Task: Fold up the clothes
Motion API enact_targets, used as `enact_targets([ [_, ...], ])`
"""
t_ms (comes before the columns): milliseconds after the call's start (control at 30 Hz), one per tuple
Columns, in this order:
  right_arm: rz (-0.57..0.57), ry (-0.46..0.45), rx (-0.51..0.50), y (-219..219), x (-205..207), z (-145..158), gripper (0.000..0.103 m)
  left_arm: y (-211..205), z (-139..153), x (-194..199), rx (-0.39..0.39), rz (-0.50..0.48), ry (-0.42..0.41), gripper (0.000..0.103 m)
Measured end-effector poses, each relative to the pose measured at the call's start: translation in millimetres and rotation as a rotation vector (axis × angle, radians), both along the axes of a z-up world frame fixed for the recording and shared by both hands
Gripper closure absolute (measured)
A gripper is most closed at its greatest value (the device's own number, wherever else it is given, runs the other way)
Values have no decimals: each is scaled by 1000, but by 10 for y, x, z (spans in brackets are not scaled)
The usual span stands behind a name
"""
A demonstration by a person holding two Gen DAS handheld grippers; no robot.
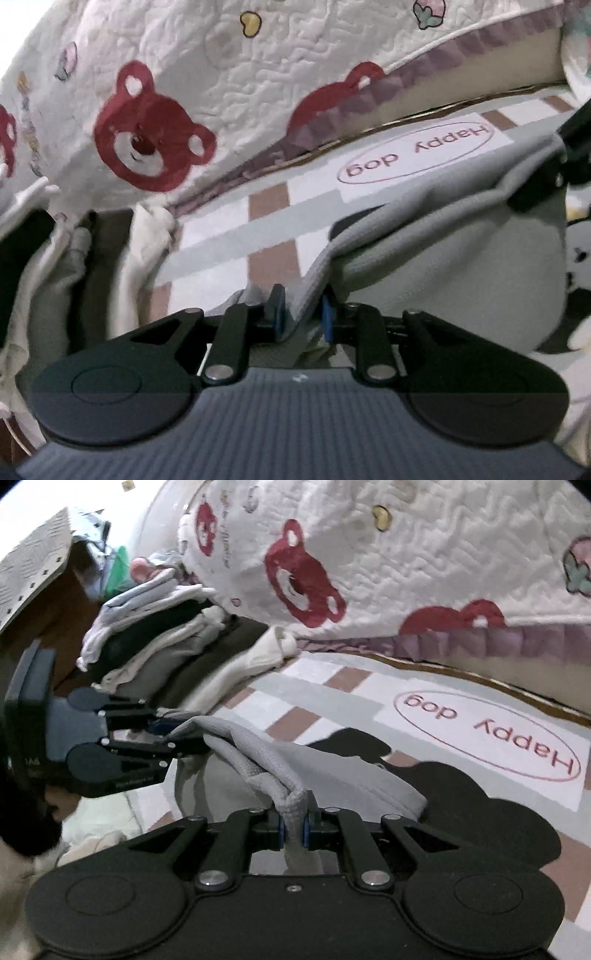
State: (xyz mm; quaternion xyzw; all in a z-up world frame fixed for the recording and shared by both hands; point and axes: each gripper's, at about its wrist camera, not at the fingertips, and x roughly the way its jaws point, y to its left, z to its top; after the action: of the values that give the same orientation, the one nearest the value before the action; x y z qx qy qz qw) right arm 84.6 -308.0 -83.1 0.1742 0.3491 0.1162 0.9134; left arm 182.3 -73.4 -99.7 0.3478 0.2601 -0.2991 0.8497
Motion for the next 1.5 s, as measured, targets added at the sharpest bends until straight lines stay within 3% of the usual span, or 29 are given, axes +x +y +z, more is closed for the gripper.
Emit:
enact_targets([
  [33, -15, 9, 19, -29, 15, -16, 94, -40, -54, -53, 39, -19, -73, 78],
  [100, -41, 36, 50, -102, 90, -9, 94, -68, -76, -11, 39, -5, -129, 50],
  [200, -103, 55, 9, -195, 268, -105, 92, -69, -42, 153, -17, 49, -134, 41],
  [267, -180, 81, 65, -323, 325, -259, 82, 17, 0, 297, -96, 116, -88, 41],
  [400, -309, 103, 294, -649, 280, -492, 79, 352, -3, 352, -283, 226, 49, 38],
  [533, -331, 76, 266, -667, 238, -389, 69, 707, -209, 204, -410, 314, 206, 38],
  [633, -314, 115, 279, -579, 264, -452, 68, 894, -365, 192, -475, 385, 308, 39],
  [700, -313, 150, 278, -516, 251, -498, 65, 923, -441, 276, -505, 385, 366, 52],
  [767, -367, 151, 256, -423, 65, -496, 54, 898, -508, 362, -532, 356, 415, 56],
  [833, -382, 137, 268, -364, -88, -514, 47, 847, -577, 409, -547, 348, 440, 56],
  [933, -367, 119, 219, -323, -19, -575, 47, 780, -635, 426, -567, 330, 438, 56],
  [967, -369, 116, 217, -315, 32, -626, 47, 770, -637, 409, -585, 314, 416, 55],
  [1000, -371, 113, 214, -306, 84, -677, 47, 747, -648, 389, -593, 289, 385, 46],
  [1067, -340, 125, 190, -248, 170, -763, 47, 661, -697, 375, -559, 244, 335, 44],
  [1100, -321, 112, 163, -207, 181, -774, 48, 628, -720, 386, -545, 238, 325, 48],
  [1133, -291, 81, 128, -170, 175, -750, 58, 599, -729, 411, -540, 227, 324, 52],
  [1167, -262, 51, 95, -132, 169, -725, 95, 579, -713, 460, -552, 209, 342, 78],
  [1200, -232, 29, 91, -123, 159, -680, 94, 549, -696, 492, -555, 199, 357, 87],
  [1267, -251, -68, 179, -131, 33, -476, 94, 472, -592, 512, -539, 190, 332, 87],
  [1367, -248, -101, 152, -87, 49, -333, 94, 371, -476, 481, -501, 178, 246, 90],
  [1467, -352, 59, 173, -294, 161, -601, 94, 381, -527, 521, -446, 256, 191, 90],
  [1500, -371, 86, 188, -354, 166, -684, 94, 436, -539, 551, -448, 283, 194, 84],
])
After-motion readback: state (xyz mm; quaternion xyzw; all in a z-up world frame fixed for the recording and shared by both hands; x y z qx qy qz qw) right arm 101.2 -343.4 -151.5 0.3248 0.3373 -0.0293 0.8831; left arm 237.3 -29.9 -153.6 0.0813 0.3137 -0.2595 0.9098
